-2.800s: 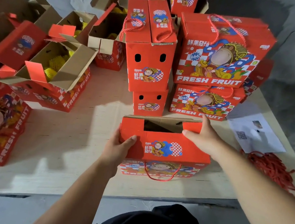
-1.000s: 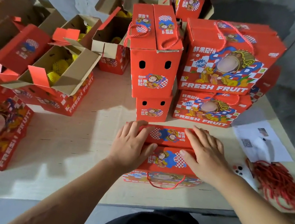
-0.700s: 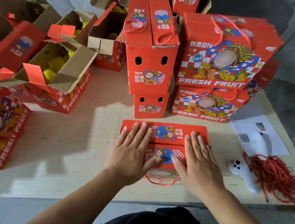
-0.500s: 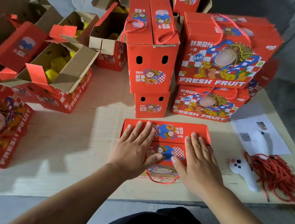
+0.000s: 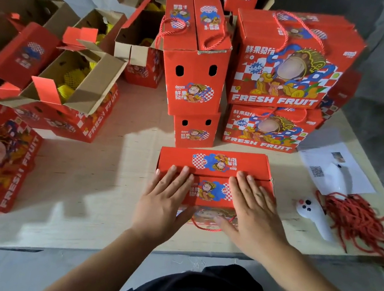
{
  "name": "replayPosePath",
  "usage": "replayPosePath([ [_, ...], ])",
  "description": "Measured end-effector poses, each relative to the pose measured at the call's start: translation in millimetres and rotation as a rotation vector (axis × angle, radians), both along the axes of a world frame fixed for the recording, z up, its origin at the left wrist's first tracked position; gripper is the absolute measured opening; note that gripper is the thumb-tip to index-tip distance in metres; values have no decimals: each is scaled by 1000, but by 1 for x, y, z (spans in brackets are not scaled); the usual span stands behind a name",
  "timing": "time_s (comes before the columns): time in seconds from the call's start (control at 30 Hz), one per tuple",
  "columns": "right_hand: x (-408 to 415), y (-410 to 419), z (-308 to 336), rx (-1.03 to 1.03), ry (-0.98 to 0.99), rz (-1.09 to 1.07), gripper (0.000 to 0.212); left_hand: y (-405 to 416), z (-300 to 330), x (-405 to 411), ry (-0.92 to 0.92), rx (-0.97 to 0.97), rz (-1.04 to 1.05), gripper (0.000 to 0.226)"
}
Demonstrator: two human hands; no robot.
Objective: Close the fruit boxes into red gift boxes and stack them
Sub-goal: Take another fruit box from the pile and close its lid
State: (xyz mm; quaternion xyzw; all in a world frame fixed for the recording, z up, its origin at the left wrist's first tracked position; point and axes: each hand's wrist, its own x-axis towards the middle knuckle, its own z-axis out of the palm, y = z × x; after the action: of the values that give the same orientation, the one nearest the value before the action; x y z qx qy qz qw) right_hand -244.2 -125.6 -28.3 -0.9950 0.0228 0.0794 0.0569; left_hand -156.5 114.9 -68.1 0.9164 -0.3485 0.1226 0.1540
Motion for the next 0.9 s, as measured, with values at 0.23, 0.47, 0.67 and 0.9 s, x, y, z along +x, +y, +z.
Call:
replayPosePath([
  [0.23, 23, 4, 22, 126, -74, -32, 92, 1, 7, 5, -17, 43, -25, 77],
  [0.47, 31, 17, 24, 90, 90, -29, 100, -3, 19, 5, -6, 99, 17, 83],
  [0.67, 39, -18, 19, 51, 64, -35, 93, 12, 23, 35, 64, 5, 21, 99],
  [0.9, 79, -56, 20, 53, 21, -278, 80, -6, 16, 27, 881, -646, 574, 73],
])
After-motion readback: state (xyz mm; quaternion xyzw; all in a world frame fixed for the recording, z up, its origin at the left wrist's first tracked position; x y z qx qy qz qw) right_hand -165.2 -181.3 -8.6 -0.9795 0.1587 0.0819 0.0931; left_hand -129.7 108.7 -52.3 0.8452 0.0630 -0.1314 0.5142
